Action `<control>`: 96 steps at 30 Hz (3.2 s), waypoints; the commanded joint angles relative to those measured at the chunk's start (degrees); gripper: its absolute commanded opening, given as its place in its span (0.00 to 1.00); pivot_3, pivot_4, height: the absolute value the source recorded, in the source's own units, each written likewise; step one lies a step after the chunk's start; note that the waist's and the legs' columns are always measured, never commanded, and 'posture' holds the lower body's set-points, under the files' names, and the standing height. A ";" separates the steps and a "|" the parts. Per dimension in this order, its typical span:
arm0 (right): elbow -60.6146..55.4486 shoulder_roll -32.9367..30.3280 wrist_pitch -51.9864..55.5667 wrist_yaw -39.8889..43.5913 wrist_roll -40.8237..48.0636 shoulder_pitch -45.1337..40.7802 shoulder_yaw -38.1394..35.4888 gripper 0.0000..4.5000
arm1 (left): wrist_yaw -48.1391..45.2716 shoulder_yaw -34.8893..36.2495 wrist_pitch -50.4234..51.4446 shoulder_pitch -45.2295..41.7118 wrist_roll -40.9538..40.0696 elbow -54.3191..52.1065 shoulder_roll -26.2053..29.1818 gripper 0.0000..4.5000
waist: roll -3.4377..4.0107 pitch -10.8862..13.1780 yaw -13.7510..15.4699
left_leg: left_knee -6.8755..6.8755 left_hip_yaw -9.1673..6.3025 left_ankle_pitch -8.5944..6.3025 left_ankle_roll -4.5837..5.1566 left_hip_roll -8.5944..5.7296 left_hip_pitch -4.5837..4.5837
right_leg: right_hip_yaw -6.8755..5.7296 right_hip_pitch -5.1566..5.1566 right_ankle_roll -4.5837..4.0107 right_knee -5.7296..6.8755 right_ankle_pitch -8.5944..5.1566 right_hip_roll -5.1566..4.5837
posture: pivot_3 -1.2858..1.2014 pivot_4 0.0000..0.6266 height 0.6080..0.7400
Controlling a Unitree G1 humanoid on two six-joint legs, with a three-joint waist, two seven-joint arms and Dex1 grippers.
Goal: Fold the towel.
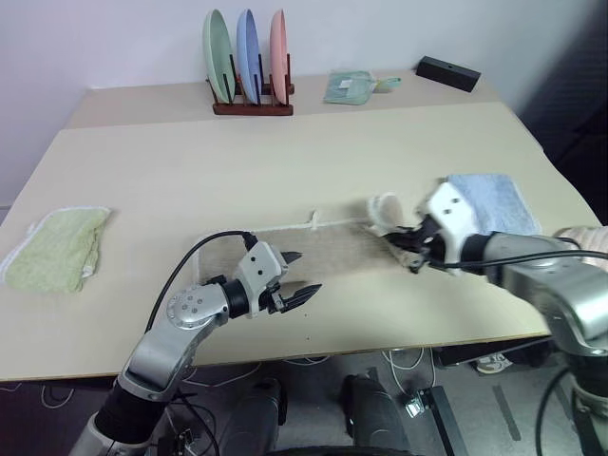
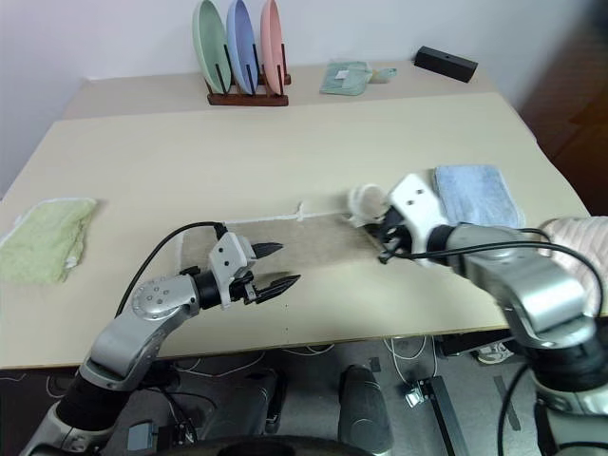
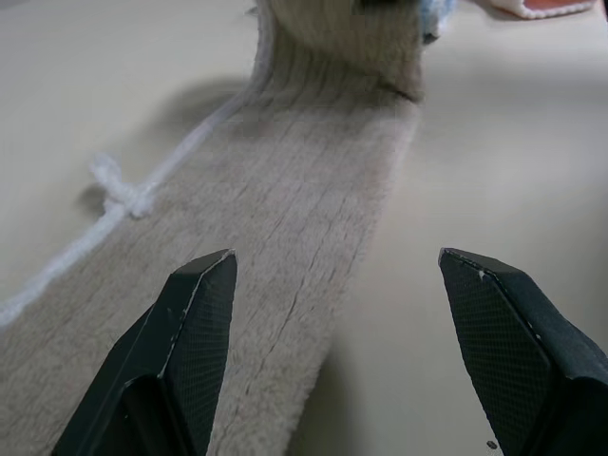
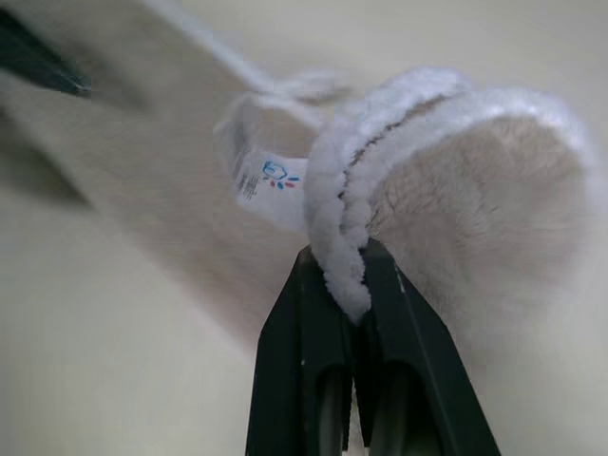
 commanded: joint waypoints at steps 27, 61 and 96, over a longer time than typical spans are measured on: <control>18.83 8.69 -15.04 7.00 -7.32 -7.11 -6.36 0.06 | 4.83 9.49 1.59 5.05 -2.28 -4.20 -0.09 0.77 | 0.00 0.00 -0.06 | -0.05 -0.12 0.00 0.00 -0.03 -0.02 | 0.01 0.01 0.02 -0.19 0.12 0.03 | 0.52 0.24 0.98; 14.41 9.35 -29.70 22.68 -11.57 -7.69 -1.15 0.98 | 46.97 37.66 24.54 22.03 -46.34 -12.80 -25.74 1.00 | -0.01 -0.04 0.51 | -0.01 -0.18 -0.02 -0.01 0.01 0.03 | 0.04 0.11 -0.02 -0.27 0.13 0.02 | 0.52 0.24 0.98; 11.29 8.43 -31.31 21.10 -14.70 -1.28 0.19 1.00 | 51.71 42.90 8.80 12.99 -61.40 -12.02 -2.70 0.01 | -0.10 -0.01 1.36 | -0.03 -0.06 -0.01 -0.04 0.01 0.03 | 0.09 0.13 -0.33 -0.46 0.14 0.19 | 0.52 0.24 0.98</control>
